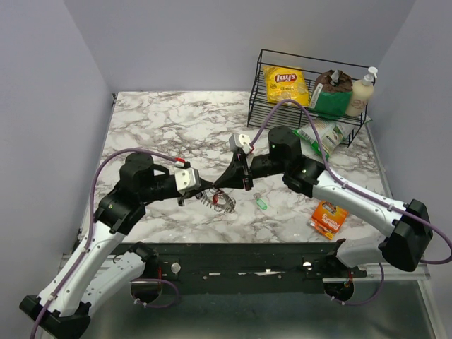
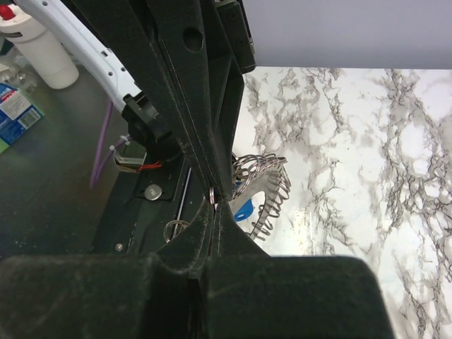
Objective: Put the keys on the keyring
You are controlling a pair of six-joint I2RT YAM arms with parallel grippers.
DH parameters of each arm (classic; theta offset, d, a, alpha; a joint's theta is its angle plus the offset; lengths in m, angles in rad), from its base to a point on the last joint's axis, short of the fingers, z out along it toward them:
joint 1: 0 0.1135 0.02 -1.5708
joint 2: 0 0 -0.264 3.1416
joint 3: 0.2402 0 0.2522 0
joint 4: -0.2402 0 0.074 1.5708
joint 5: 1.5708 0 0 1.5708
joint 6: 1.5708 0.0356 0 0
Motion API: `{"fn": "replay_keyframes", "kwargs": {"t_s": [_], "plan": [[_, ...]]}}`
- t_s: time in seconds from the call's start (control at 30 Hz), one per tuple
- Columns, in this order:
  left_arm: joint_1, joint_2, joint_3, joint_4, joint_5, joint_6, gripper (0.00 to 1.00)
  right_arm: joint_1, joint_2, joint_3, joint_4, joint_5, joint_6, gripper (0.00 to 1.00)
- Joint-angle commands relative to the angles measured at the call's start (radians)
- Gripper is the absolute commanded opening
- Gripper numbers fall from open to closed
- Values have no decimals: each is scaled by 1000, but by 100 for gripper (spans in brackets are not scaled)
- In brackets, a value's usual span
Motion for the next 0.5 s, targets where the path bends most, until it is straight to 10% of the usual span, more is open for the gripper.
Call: {"fn": "replay_keyframes", "kwargs": {"t_s": [0.0,0.47], "plan": [[-4,-5,55,22,-52,-31,0,6,-13,11,14,70,13,1],[-4,-53,40,60,-168,-64,53,6,-71,-52,118,117,59,1]]}}
